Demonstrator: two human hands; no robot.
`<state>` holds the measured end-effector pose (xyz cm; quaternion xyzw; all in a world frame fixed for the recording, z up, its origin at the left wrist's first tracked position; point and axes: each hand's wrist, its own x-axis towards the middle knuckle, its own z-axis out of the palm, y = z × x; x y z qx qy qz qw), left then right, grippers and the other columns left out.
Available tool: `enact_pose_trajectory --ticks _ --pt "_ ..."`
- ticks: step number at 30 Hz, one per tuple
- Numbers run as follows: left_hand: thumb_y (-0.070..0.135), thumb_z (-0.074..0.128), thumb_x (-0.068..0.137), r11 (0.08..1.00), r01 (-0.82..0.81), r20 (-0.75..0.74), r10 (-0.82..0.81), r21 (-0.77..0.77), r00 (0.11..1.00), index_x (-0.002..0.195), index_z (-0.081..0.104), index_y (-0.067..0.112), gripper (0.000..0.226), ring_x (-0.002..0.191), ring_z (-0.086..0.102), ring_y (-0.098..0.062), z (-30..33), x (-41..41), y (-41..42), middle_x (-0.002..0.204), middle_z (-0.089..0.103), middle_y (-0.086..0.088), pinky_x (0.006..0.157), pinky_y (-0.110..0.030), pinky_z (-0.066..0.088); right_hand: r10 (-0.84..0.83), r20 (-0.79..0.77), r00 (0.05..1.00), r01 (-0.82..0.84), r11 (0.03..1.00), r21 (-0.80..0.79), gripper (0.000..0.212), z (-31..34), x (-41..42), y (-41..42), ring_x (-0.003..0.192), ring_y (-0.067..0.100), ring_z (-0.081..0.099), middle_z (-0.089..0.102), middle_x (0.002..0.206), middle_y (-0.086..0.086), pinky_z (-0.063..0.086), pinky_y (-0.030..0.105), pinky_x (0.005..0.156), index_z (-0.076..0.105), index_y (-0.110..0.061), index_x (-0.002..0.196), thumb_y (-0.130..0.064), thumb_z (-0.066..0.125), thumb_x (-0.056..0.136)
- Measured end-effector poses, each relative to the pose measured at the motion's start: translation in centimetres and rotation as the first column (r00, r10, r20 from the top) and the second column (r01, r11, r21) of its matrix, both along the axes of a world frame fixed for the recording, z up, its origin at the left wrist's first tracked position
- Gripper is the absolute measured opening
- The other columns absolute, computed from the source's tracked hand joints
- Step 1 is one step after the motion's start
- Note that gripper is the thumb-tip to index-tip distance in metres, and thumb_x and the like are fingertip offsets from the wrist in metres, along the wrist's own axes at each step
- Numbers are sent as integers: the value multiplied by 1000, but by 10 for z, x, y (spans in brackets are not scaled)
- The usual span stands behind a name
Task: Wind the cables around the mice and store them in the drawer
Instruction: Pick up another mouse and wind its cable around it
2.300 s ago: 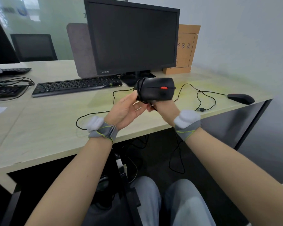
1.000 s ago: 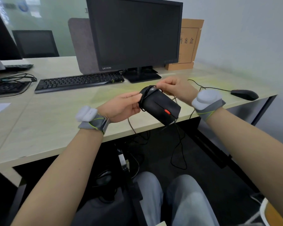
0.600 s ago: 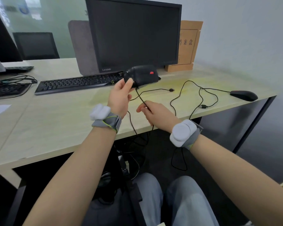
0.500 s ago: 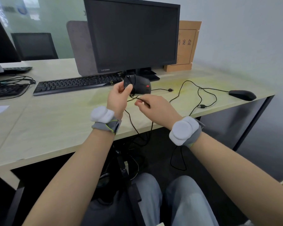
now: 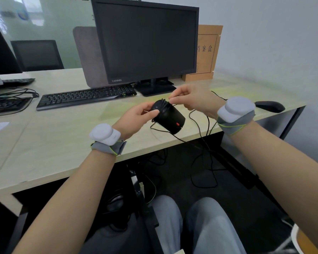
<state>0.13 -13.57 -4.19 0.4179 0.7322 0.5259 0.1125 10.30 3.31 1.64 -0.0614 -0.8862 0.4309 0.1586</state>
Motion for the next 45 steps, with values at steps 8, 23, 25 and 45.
enact_pose_trajectory --ticks 8,23,25,45 --pt "13 33 99 884 212 487 -415 417 769 96 59 16 26 68 53 -3 -3 11 0 79 65 9 63 -14 43 52 -180 982 -69 994 -87 19 -23 8 19 59 -8 56 65 76 -8 43 9 61 68 -22 90 -6 58 89" --pt "16 52 94 881 -376 373 259 286 891 113 55 2 24 75 50 -10 -12 -6 18 90 57 -3 69 -17 42 -55 44 998 27 875 484 24 -35 5 -51 70 15 55 62 82 -2 43 30 63 63 -16 100 -31 44 94" --pt "17 53 93 906 -377 307 309 194 900 121 54 -1 34 77 51 -11 -19 -7 15 98 56 -7 68 -17 43 -50 4 999 44 925 378 22 -23 7 -47 57 3 51 57 71 -7 39 17 52 66 -18 96 -28 46 94" --pt "17 35 100 789 35 613 -503 613 609 73 73 14 46 67 61 -9 -12 24 21 68 66 3 64 -17 53 -102 -27 994 98 987 -124 33 -37 3 6 33 -1 47 61 45 -18 39 22 42 57 -15 70 6 40 89"
